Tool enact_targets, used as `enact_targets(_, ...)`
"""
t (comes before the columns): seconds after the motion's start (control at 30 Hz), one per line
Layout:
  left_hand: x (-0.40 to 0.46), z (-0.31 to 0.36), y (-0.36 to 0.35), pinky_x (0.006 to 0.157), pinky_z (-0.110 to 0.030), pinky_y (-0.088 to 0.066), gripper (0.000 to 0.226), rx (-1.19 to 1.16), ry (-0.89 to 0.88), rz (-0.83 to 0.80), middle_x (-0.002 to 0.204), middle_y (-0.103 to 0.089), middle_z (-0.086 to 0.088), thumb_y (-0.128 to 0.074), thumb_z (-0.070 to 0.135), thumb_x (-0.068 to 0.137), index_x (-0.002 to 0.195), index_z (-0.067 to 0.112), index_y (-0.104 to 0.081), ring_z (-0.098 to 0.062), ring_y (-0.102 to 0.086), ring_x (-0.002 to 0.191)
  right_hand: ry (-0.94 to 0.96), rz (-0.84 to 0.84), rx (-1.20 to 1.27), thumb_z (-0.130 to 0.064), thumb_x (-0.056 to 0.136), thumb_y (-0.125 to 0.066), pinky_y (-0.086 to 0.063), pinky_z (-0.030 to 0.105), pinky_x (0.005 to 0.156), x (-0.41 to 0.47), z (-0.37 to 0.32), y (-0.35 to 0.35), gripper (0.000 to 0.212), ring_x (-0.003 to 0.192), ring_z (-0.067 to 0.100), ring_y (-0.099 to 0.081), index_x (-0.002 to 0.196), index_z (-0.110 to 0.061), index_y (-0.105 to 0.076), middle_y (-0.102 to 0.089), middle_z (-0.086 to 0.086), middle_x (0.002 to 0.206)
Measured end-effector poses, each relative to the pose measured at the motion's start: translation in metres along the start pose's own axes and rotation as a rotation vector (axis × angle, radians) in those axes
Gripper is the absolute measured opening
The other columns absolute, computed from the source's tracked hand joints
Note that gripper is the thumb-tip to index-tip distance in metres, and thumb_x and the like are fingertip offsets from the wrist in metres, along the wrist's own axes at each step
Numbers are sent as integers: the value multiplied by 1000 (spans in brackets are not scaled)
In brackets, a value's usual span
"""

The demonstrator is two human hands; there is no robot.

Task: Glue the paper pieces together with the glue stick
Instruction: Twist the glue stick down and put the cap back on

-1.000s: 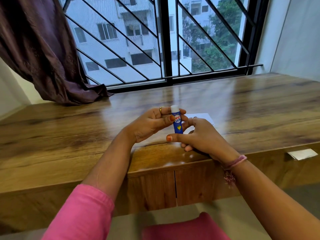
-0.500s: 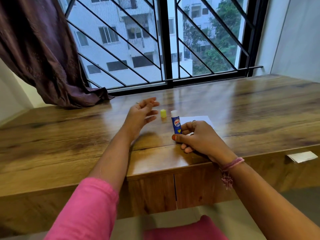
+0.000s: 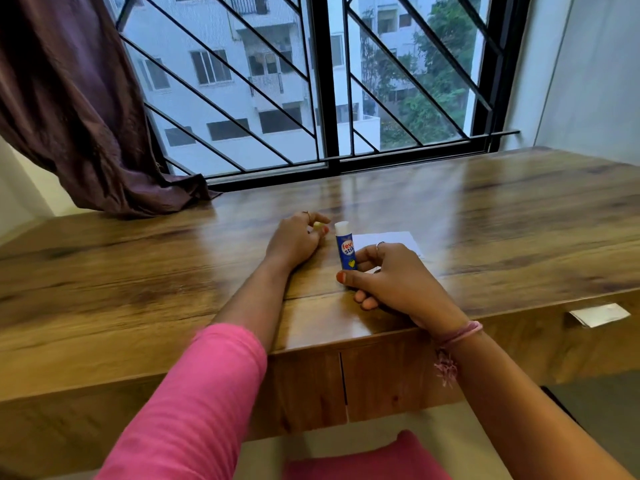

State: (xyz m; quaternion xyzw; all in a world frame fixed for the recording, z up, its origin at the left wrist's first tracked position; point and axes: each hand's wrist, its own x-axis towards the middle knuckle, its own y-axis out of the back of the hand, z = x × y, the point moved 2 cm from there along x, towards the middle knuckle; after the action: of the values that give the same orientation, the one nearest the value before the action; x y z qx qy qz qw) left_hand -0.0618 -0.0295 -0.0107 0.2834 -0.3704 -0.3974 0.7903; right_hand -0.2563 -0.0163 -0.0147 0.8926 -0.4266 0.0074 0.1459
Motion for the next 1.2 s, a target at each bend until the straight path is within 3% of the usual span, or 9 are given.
enact_targets(0.1, -7, 4, 8, 74, -26, -47, 21, -170, -7, 64, 104, -66, 0, -62, 20, 89, 109, 19, -67, -13, -60, 89, 9, 1, -20, -14, 80, -74, -46, 15, 43, 0, 0, 0, 19, 44, 6, -59, 96, -11, -64, -66, 0, 68)
enact_targets(0.23, -22, 21, 26, 69, -25, -46, 26, -823, 170, 7, 100, -68, 0, -68, 30, 85, 106, 17, -63, -13, -61, 91, 22, 10, -17, -13, 81, -73, -48, 16, 44, -1, 0, 0, 20, 45, 7, -58, 98, -9, -63, -66, -1, 71)
enact_targets(0.3, -28, 28, 31, 67, -23, -46, 19, -999, 214, -46, 99, -70, -1, -69, 29, 84, 98, 19, -62, -15, -63, 92, 31, 9, -24, -14, 81, -73, -49, 16, 45, -1, 0, 0, 20, 45, 7, -59, 98, -9, -64, -67, -1, 71)
enact_targets(0.47, -42, 37, 32, 65, -23, -46, 14, -994, 156, -140, 94, -71, 0, -70, 28, 82, 91, 20, -63, -13, -64, 86, 46, 4, -44, -17, 82, -72, -49, 16, 47, -2, 0, 1, 21, 48, 8, -61, 100, -11, -64, -68, -1, 74)
enact_targets(0.67, -53, 41, 38, 64, -23, -48, 25, -930, 64, -186, 87, -71, 4, -72, 33, 71, 90, 20, -62, -11, -65, 82, 58, 6, -84, -20, 82, -72, -51, 18, 50, -1, 1, 2, 21, 47, 8, -60, 101, -12, -65, -71, 5, 82)
enact_targets(0.9, -59, 44, 39, 80, -36, -56, 21, -734, -69, -128, 89, -70, -3, -72, 23, 79, 95, 17, -61, -16, -67, 88, 112, -6, -118, -23, 82, -72, -46, 14, 47, -2, 1, 3, 21, 41, 5, -55, 100, -13, -65, -69, 6, 70)
enact_targets(1.03, -62, 45, 37, 84, -38, -56, 35, -820, -39, -166, 82, -72, 3, -75, 25, 69, 99, 13, -62, -15, -69, 86, 152, 3, -137, -26, 83, -71, -46, 15, 49, -3, 2, 3, 21, 42, 8, -56, 99, -14, -64, -69, 9, 67)
enact_targets(1.2, -68, 45, 34, 73, -25, -57, 35, -835, -29, -235, 82, -74, 3, -75, 11, 71, 104, 10, -63, -14, -71, 86, 177, 16, -143, -30, 81, -72, -46, 14, 48, -4, 1, 3, 22, 45, 9, -60, 98, -18, -64, -72, 11, 76)
